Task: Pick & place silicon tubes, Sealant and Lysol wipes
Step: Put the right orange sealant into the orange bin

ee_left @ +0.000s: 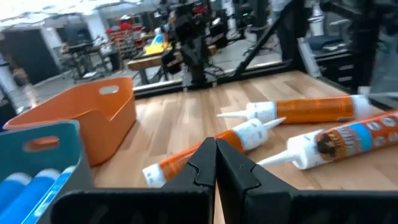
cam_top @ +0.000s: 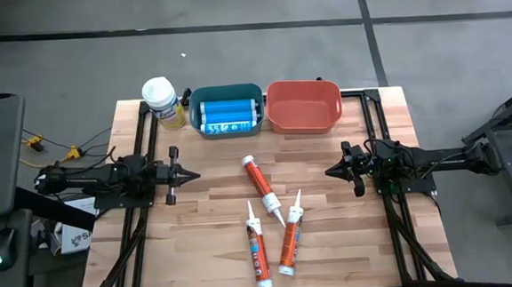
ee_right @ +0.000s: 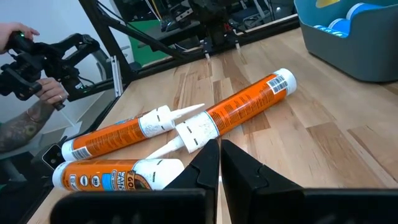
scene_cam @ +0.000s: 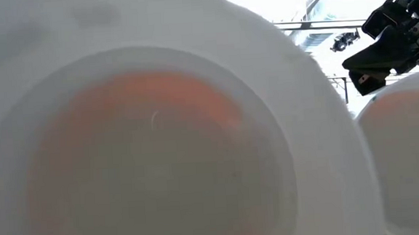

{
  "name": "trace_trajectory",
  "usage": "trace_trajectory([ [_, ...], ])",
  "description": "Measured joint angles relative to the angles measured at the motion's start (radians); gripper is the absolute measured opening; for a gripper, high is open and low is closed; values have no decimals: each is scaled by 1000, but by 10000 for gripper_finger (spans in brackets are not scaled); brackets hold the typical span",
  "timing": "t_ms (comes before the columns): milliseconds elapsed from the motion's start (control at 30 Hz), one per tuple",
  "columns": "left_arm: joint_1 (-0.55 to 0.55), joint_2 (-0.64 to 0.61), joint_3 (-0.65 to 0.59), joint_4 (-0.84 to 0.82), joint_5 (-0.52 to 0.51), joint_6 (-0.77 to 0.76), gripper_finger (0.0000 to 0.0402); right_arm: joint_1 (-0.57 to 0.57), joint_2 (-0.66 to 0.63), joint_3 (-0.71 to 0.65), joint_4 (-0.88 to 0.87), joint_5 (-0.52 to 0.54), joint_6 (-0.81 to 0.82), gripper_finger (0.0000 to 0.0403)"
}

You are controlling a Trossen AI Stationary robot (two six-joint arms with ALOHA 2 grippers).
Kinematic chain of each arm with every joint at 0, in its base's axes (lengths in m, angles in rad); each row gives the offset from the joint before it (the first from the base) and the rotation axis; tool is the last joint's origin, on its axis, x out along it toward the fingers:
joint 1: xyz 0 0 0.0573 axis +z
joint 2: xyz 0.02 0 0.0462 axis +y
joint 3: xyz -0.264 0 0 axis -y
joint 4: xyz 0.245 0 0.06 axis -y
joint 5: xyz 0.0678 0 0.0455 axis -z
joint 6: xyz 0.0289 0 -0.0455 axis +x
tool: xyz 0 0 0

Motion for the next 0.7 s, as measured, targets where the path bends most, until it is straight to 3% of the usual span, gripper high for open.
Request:
trace_trajectory([
  [700, 0, 1, 0, -5, 13, 45, 0, 0, 0, 0, 0, 0, 0, 12],
])
